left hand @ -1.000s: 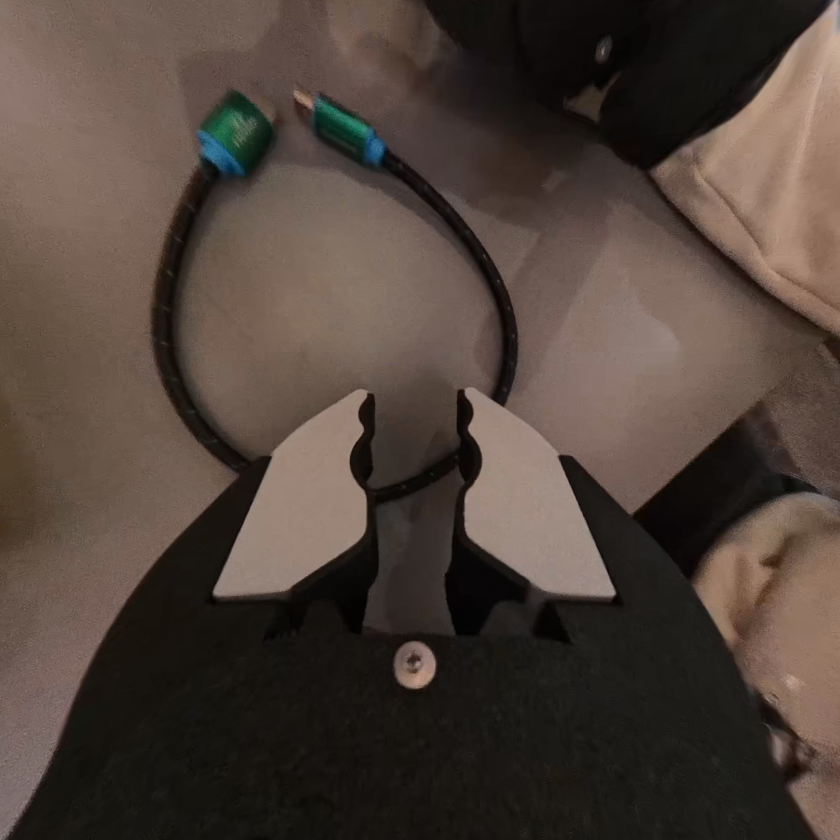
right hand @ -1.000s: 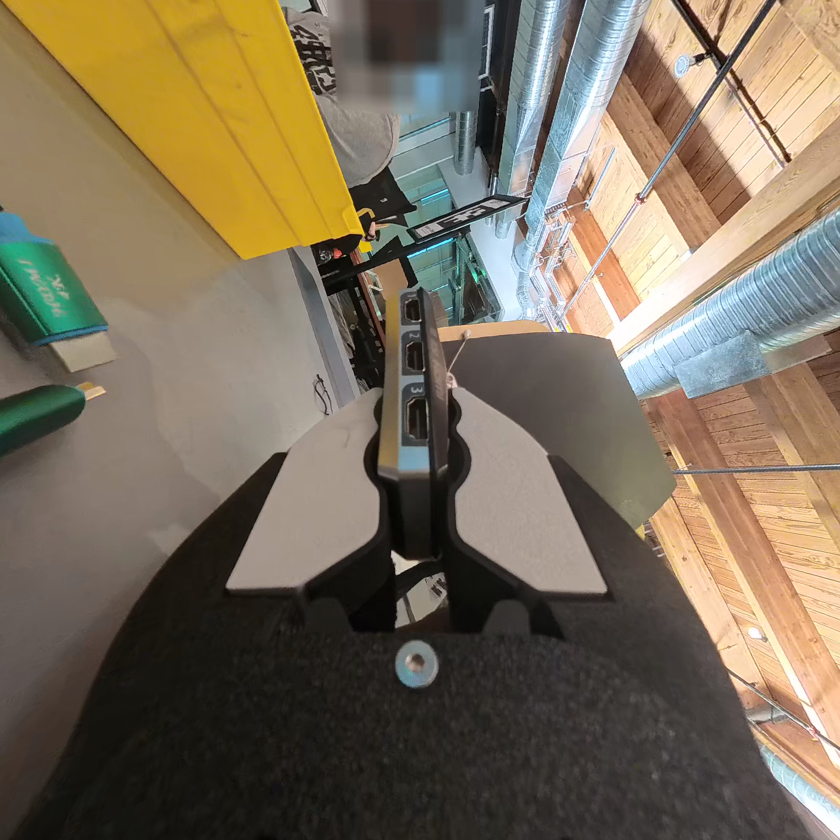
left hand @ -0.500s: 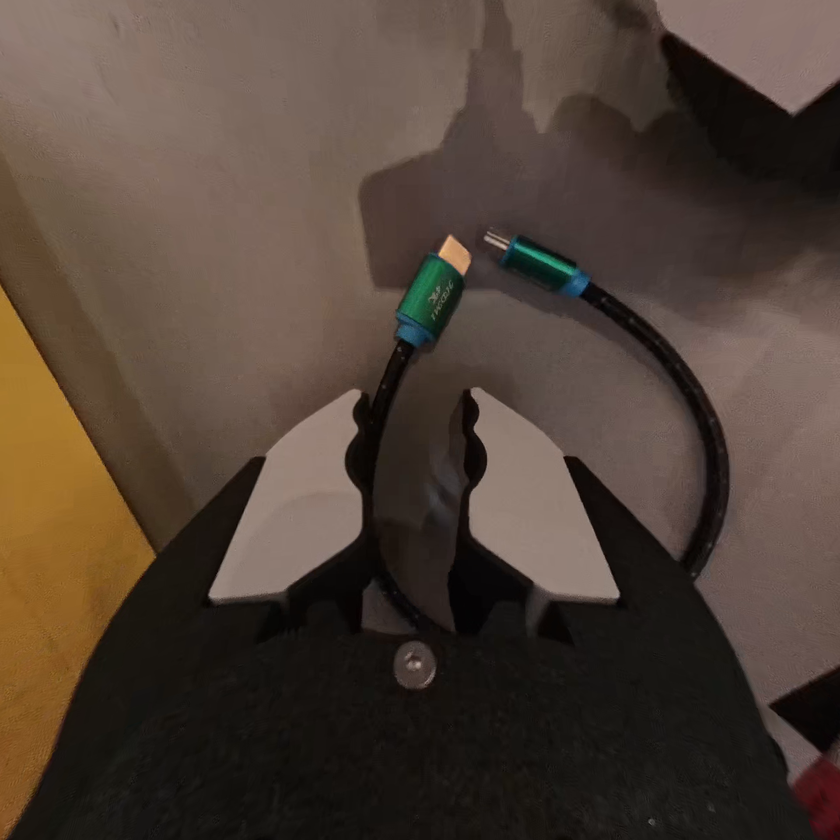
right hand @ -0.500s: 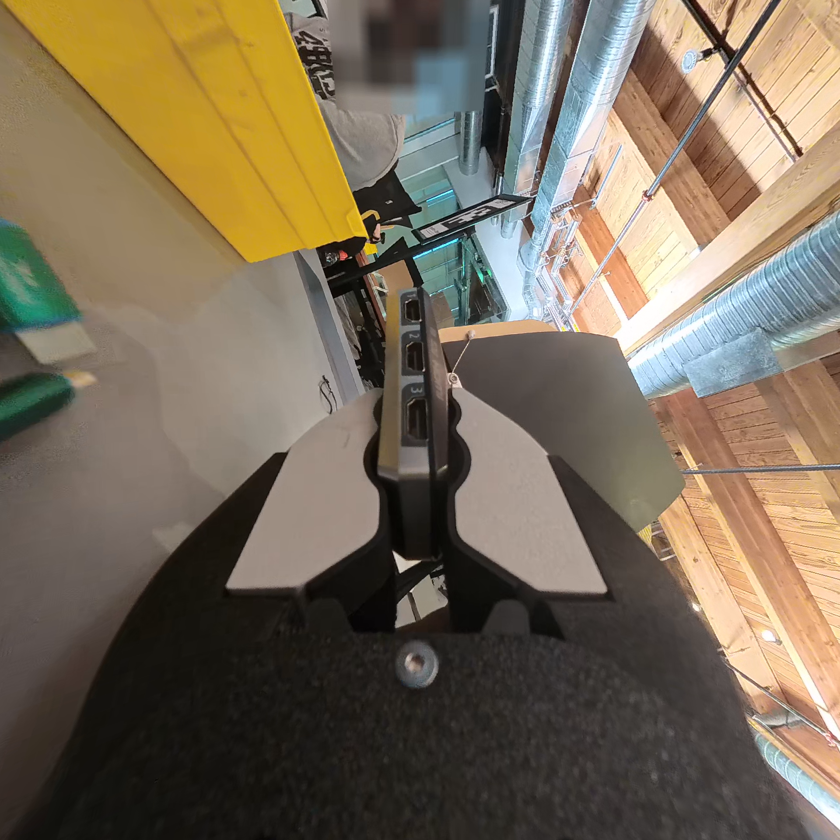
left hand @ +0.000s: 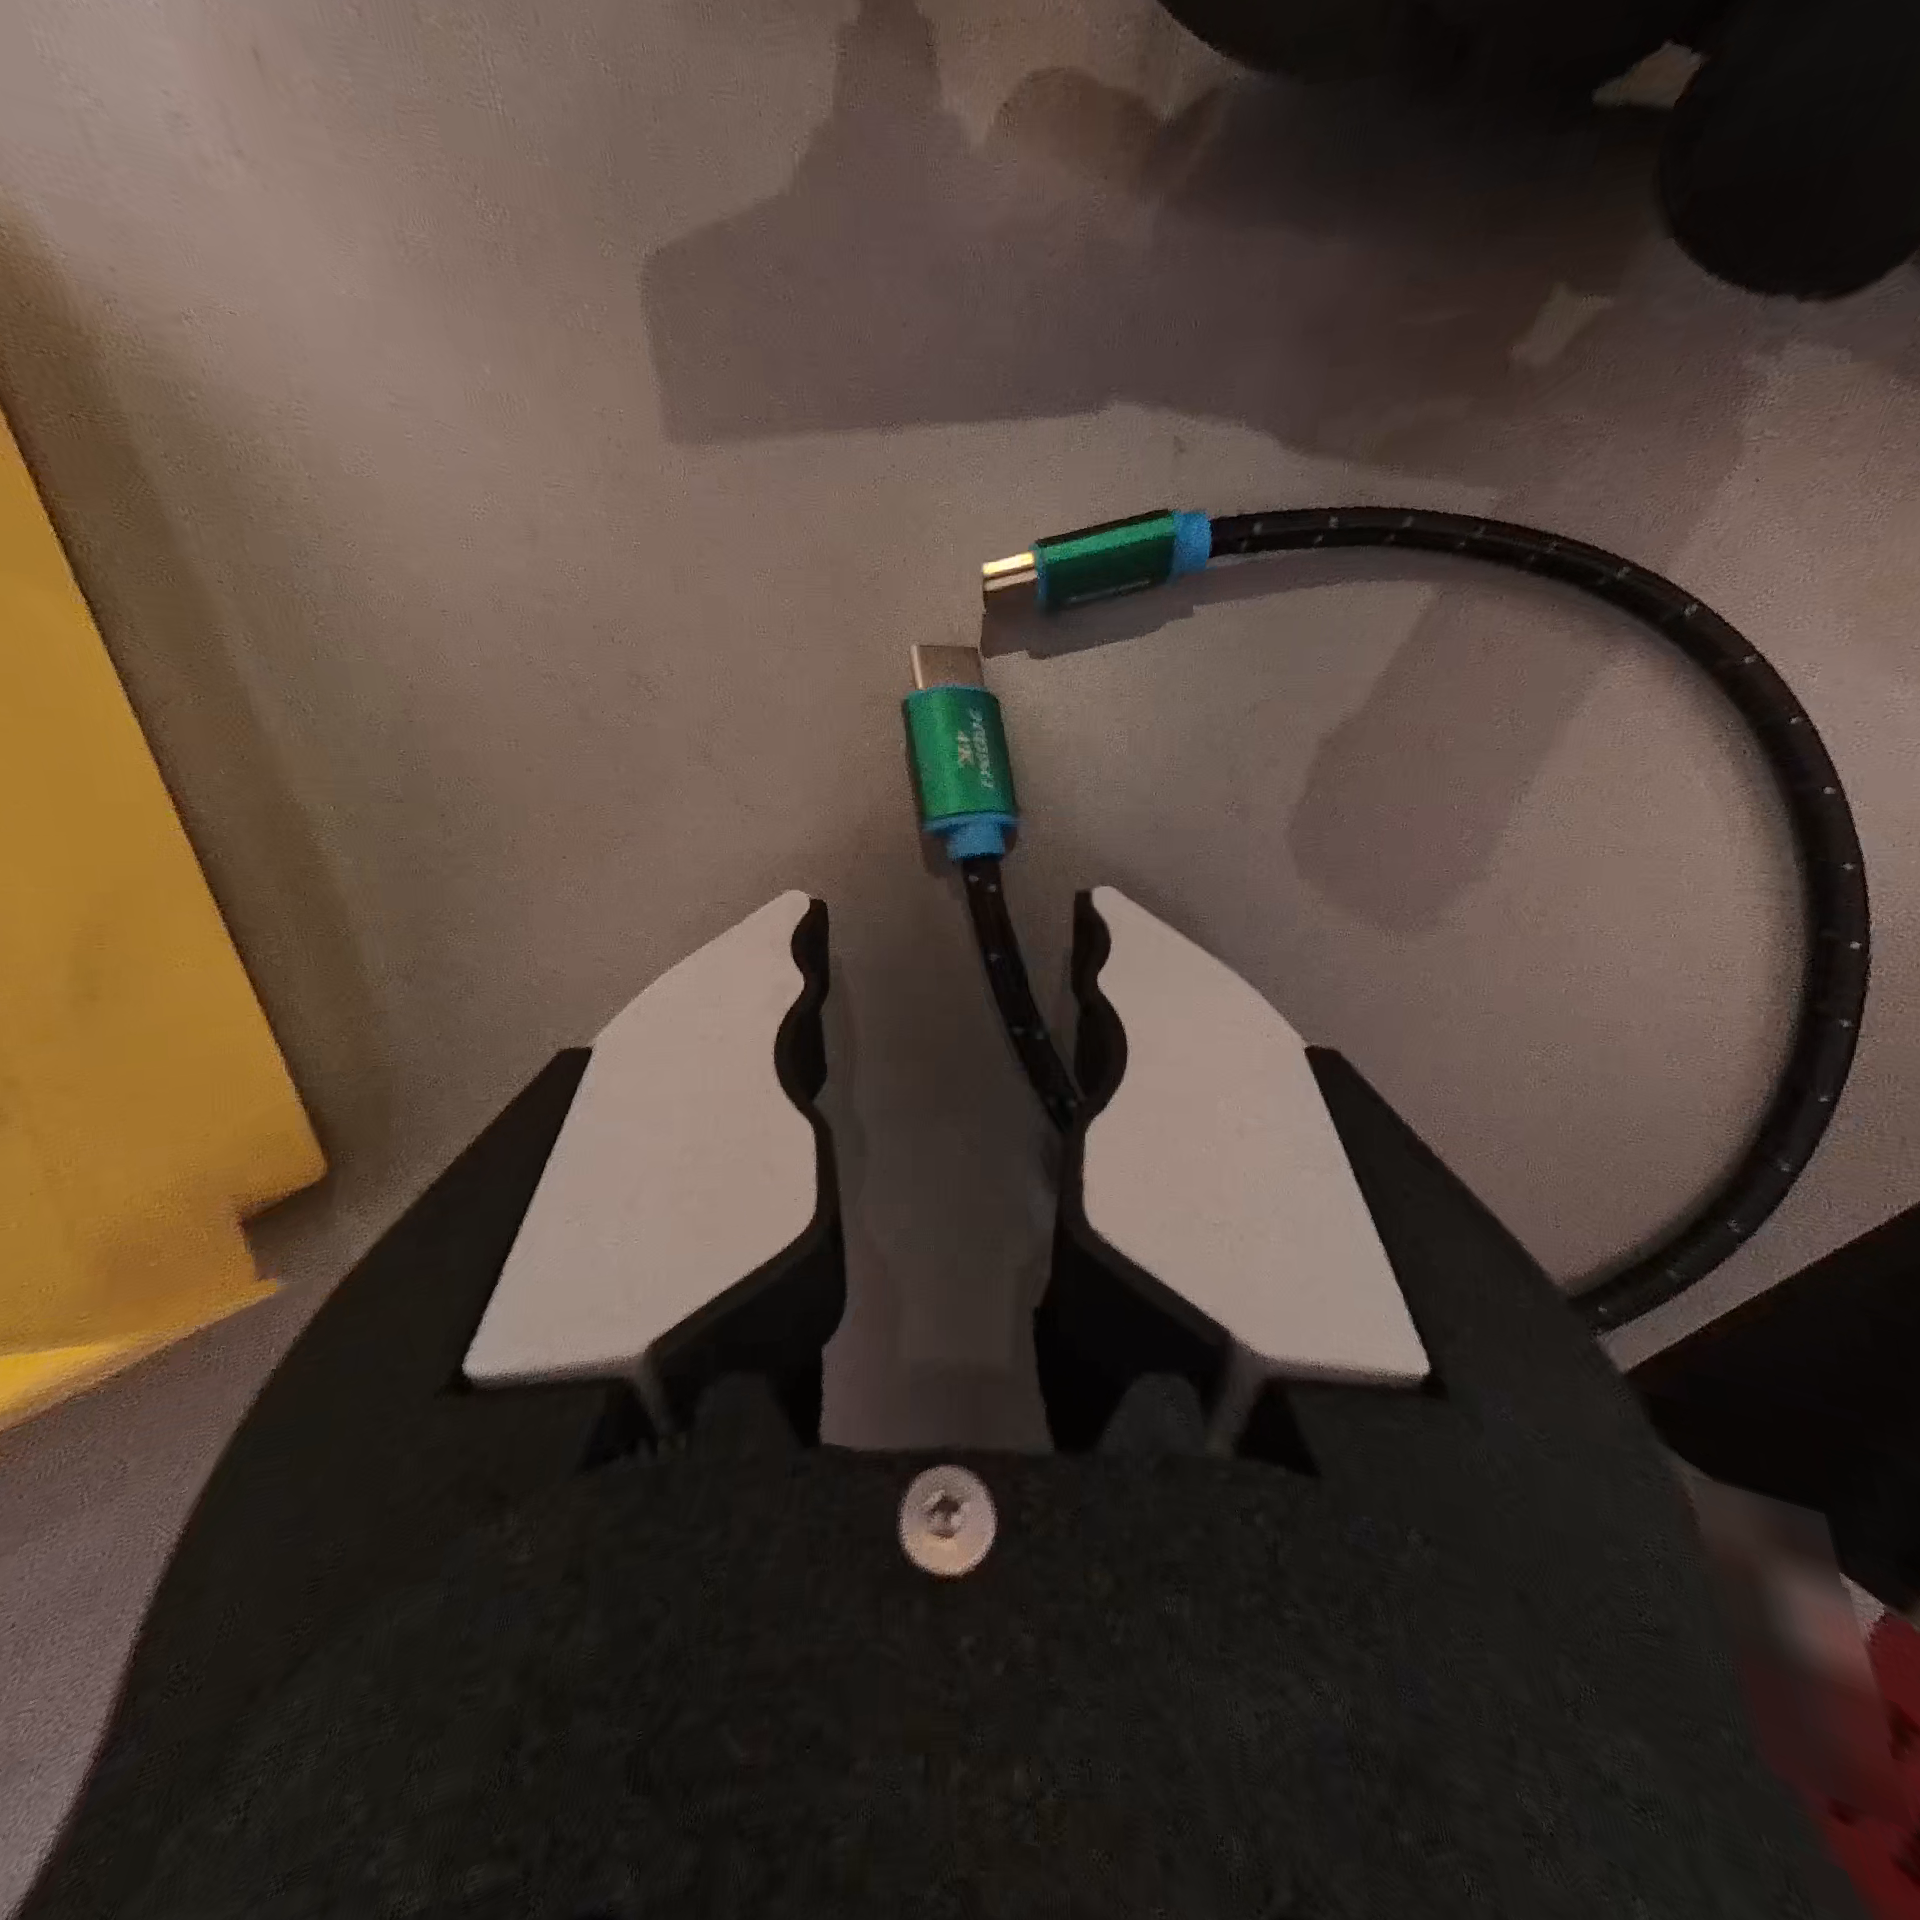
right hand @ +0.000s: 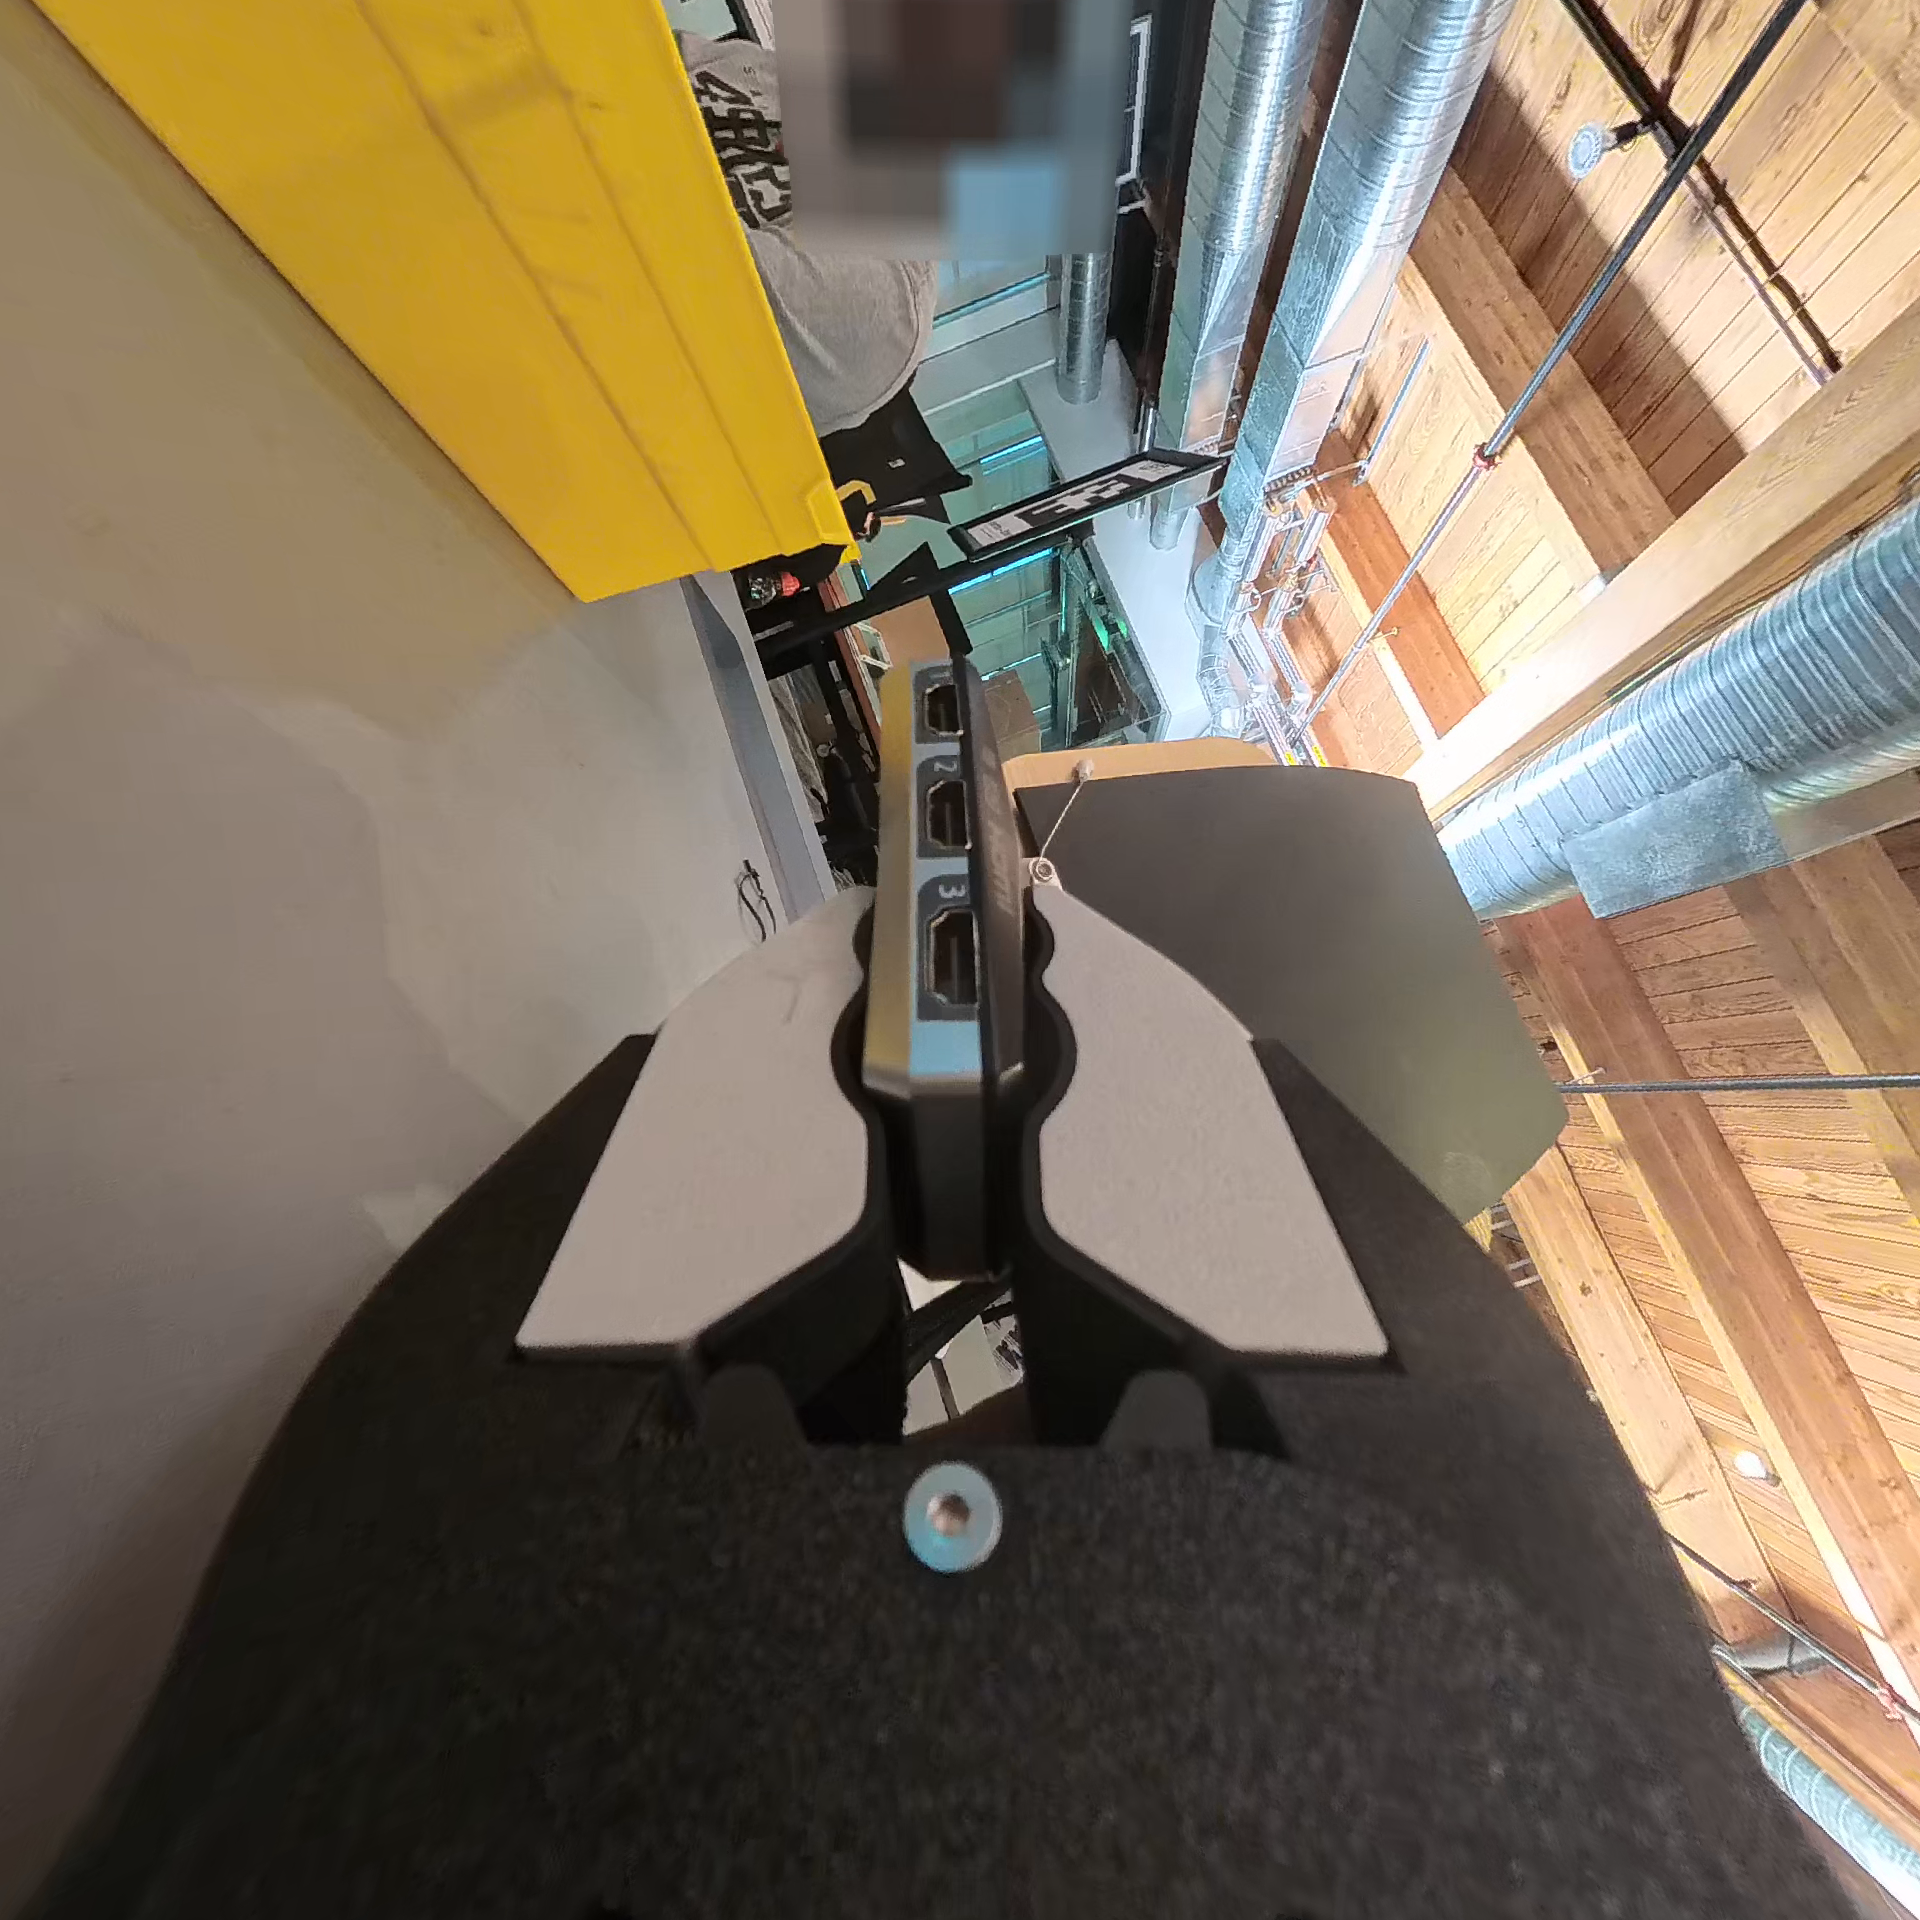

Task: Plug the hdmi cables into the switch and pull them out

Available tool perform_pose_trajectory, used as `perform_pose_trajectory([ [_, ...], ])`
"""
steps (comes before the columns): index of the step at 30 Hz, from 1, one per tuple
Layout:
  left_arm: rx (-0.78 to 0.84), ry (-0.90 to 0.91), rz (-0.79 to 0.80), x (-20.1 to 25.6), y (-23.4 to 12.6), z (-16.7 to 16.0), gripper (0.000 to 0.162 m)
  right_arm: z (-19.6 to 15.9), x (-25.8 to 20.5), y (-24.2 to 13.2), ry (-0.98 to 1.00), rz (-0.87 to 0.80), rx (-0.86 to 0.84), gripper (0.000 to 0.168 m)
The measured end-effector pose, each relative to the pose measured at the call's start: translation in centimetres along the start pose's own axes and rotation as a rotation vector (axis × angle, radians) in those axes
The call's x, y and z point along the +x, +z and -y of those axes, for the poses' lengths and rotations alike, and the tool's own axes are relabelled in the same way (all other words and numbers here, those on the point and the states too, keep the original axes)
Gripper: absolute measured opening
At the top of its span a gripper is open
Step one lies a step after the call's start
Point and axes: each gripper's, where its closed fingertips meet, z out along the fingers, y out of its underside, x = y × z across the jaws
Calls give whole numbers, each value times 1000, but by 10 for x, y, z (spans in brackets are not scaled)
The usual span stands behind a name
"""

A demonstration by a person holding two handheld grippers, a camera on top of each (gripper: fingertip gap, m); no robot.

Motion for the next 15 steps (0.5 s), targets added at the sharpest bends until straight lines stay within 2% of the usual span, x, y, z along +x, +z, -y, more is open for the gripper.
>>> perform_pose_trajectory([
  [3,-12,5,45,7,11,-4,47,-1,0,1,3,1,0,22],
  [5,-16,31,122,1,11,-4,25,-1,-1,2,0,6,0,22],
  [6,-26,72,177,-4,11,-5,9,-1,-1,2,-1,6,-1,22],
  [10,-28,322,334,-14,10,-5,6,0,1,0,1,-2,0,22],
  [12,-24,351,318,-13,11,-4,6,0,1,1,-1,-5,0,22],
  [15,-54,231,170,-15,11,-5,6,2,2,1,-10,-11,7,22],
])
